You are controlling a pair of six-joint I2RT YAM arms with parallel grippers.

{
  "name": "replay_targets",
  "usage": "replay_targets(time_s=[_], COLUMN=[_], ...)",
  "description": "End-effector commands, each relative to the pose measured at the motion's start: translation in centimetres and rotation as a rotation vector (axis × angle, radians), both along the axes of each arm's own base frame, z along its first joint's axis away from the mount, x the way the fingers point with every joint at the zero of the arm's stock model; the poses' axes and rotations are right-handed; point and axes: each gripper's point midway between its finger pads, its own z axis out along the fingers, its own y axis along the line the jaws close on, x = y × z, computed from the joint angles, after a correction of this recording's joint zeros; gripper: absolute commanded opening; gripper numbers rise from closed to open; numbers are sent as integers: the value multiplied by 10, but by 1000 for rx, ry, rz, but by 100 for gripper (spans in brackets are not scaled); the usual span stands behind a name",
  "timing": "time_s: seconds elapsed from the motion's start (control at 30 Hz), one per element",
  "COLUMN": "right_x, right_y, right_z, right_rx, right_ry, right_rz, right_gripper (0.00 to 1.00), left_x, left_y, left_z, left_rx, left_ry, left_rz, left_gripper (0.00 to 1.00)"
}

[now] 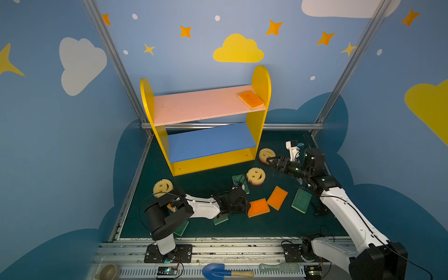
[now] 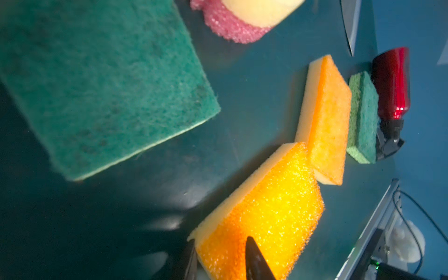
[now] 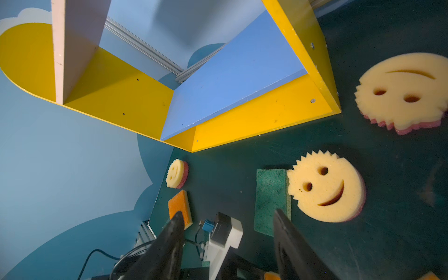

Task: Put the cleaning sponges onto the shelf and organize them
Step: 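Grasp the orange sponge with the left gripper and lift it, then carry the sponge toward the right gripper and close the right gripper on it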

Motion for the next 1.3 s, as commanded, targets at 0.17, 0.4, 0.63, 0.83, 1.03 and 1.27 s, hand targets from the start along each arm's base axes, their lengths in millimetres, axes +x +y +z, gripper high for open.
replay_targets(time_s=[0.17,0.4,0.63,0.83,1.03,1.27], right_x=[-2,-16,-32,-44,-52,-50], right_y=[-1,1,8,28,50,71], right_z=[1,-17,-35,-41,-52,-66], right_rx=[7,12,44,94,78,62], right_ry=[-1,67,111,135,173,221], right_rz=[5,36,104,234,334,404], right_gripper=[59,65,63,43,57,49], left_x=[0,23,53,57,65,68], left_y=[1,18,54,73,102,114], left_z=[-4,34,94,123,130,141], left_rx=[33,-19,-131,-220,-252,-290], left_ry=[15,-24,-66,-52,-67,-80], left_rz=[-17,-29,-31,-94,-31,-20], left_gripper=[5,3,3,3,3,3])
